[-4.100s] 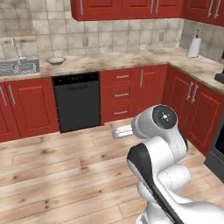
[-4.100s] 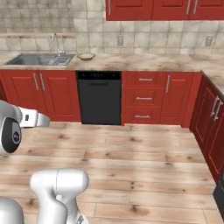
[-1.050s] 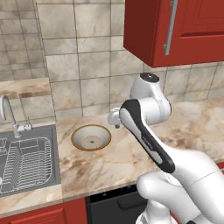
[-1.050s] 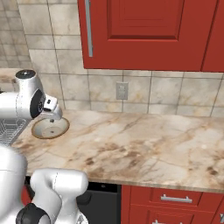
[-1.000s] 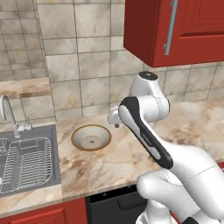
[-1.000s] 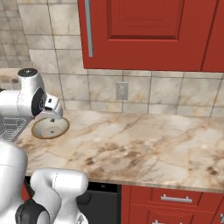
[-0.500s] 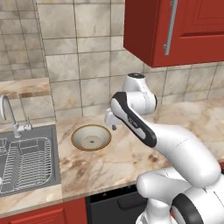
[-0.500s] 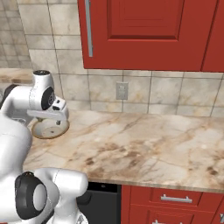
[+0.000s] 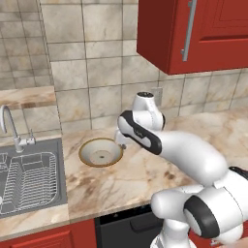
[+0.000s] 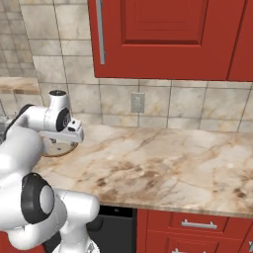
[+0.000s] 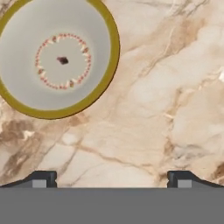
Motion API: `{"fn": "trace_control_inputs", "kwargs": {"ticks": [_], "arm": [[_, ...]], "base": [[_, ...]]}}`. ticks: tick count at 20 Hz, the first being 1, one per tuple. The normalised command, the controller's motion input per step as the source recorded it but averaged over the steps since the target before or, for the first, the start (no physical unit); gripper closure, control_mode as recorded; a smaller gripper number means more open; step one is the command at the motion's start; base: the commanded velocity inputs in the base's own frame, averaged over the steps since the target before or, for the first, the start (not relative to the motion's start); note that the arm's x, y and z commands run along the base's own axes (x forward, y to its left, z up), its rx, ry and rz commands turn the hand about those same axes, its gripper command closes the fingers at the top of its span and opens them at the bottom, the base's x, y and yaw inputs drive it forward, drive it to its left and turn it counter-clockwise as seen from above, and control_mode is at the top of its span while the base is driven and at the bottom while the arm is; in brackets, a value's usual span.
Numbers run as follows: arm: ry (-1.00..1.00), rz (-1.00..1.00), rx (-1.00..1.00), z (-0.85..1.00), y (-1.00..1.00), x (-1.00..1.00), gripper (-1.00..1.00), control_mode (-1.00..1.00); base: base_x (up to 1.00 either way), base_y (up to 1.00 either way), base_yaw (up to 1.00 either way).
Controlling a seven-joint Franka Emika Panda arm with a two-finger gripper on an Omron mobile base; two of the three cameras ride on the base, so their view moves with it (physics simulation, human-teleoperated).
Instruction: Clear the mugs and bowl far away from the sink.
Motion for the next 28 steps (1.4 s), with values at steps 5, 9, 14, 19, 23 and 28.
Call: {"fn": "trace_control_inputs", "kwargs": {"ticks": [5, 9, 14, 19, 23, 28], "arm": [[0.0, 0.0, -0.01, -0.3, 0.08, 0.52, -1.0, -1.0], [0.0, 0.0, -0.03, -0.29, 0.22, 0.51, -1.0, -1.0], [0.0, 0.0, -0.03, -0.32, 0.29, 0.5, -1.0, -1.0], [0.0, 0.0, -0.04, -0.33, 0.15, 0.45, -1.0, -1.0], [0.0, 0.01, -0.04, -0.27, 0.0, 0.34, -1.0, -1.0], [0.0, 0.04, 0.0, -0.06, 0.0, 0.08, -1.0, -1.0]], "base": [[0.0, 0.0, 0.0], [0.0, 0.0, 0.0], [0.0, 0.0, 0.0], [0.0, 0.0, 0.0], [0.0, 0.0, 0.0], [0.0, 0.0, 0.0]]}}
